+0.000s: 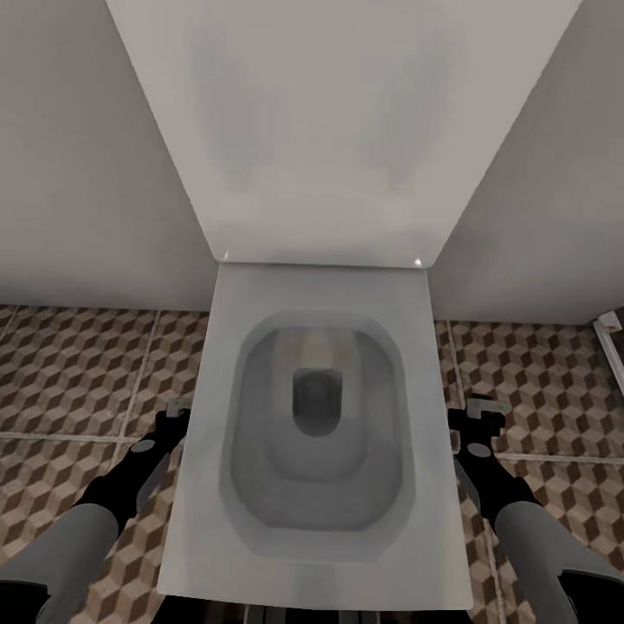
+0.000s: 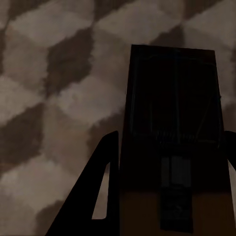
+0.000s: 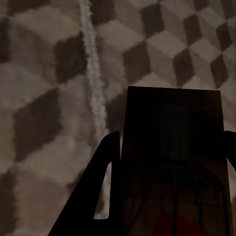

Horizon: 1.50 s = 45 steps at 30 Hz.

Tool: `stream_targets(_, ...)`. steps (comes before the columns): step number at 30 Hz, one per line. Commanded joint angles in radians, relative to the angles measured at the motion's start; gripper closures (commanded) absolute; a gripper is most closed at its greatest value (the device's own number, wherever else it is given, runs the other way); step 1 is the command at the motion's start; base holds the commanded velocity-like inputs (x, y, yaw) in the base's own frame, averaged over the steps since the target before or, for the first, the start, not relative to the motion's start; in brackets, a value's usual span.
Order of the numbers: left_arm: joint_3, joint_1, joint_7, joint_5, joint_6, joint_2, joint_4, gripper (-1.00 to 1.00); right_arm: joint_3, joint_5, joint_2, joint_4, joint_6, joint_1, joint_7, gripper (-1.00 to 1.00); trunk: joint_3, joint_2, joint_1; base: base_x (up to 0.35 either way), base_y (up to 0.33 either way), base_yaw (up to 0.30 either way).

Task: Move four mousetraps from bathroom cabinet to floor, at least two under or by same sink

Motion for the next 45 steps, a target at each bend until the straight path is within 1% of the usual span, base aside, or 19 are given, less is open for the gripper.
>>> stream_targets(1,-0.006,-0.001,0.0,0.01,-0.004,0.002,0.0,1.0,-0.005,0.01,0.001,0.001,-0.003,-0.001,-0.001,1.0,0.0,0.0,0.0,0.0,0.0,0.0)
stream_targets(12,0.001,-0.001,-0.001,0.01,0.026,0.005,-0.003,1.0,-0.005,0.01,0.0,0.002,-0.002,-0.001,0.001,1.0,0.0,0.0,0.0,0.0,0.0,0.0)
stream_targets(25,0.001,-0.001,-0.002,0.013,0.03,0.0,0.013,1.0,-0.008,0.007,-0.004,0.002,0.007,-0.001,0.007,1.0,0.0,0.0,0.0,0.0,0.0,0.0)
stream_targets(30,0.001,-0.001,-0.002,0.014,0.031,-0.002,0.028,1.0,-0.009,0.006,-0.019,0.002,0.01,-0.001,0.01,1.0,0.0,0.0,0.0,0.0,0.0,0.0)
stream_targets(35,0.001,-0.001,-0.002,0.014,0.032,-0.002,0.034,1.0,-0.01,0.003,-0.04,0.002,0.012,-0.001,0.013,1.0,0.0,0.0,0.0,0.0,0.0,0.0)
stream_targets(41,0.001,-0.001,-0.002,0.014,0.032,-0.002,0.036,1.0,-0.01,0.003,-0.047,0.002,0.013,-0.001,0.014,1.0,0.0,0.0,0.0,0.0,0.0,0.0)
stream_targets(45,0.0,-0.001,-0.003,0.014,0.033,-0.002,0.036,1.0,-0.01,0.003,-0.048,-0.002,0.029,-0.001,0.014,1.0,0.0,0.0,0.0,0.0,0.0,0.0)
